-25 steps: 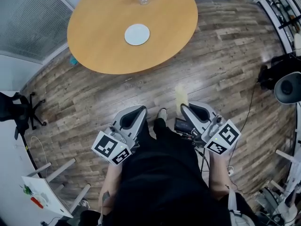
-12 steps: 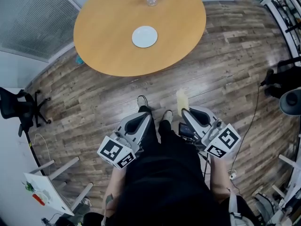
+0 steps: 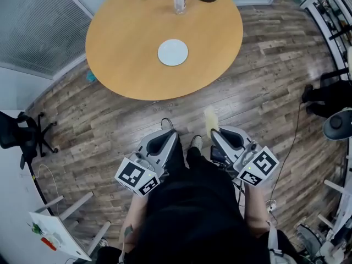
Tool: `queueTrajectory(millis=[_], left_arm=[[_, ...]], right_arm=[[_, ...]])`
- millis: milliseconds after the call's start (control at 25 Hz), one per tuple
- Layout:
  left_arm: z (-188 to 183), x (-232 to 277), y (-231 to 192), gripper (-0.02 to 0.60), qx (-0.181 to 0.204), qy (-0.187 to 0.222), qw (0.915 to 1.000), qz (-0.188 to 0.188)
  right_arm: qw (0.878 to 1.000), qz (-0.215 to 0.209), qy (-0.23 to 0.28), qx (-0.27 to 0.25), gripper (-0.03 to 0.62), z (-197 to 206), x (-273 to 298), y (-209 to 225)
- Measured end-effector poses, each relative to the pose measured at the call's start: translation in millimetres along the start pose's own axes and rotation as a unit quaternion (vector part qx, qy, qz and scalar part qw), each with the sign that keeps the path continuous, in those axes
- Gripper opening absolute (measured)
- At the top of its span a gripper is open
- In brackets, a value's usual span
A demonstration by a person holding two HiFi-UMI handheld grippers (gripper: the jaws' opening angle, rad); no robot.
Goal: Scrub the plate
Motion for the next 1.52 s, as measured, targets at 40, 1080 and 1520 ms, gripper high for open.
queueTrajectory(millis=[40,1080,1520], left_arm=[[-3.5,2.2,-6.6,0.011,0.0,0.0,1.0,0.003],[-78.8,37.2,-145.5,0.011,0.041,0.014,0.9968,0.068],[-82.1,64.2,-139.8,0.011,0.03,0.024,0.9991,0.017]], right_arm=[[1.0,0.001,0.001,0.003,0.028,-1.7,6.8,2.5],[0.998,0.044,-0.033,-0.016,0.028,-26.4,169.6,39.1],[0.998,0.004,-0.052,-0.029,0.028,-48.9,162.5,84.5]])
Point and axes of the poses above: the fingertips, and each gripper's own axes: x forward along the fingers, y to its right, z out of its underside, the point moved 8 cm from there along -x, backward along the fingers, and after that the axes turned 13 degrees about -z, right-handed, at the moved point
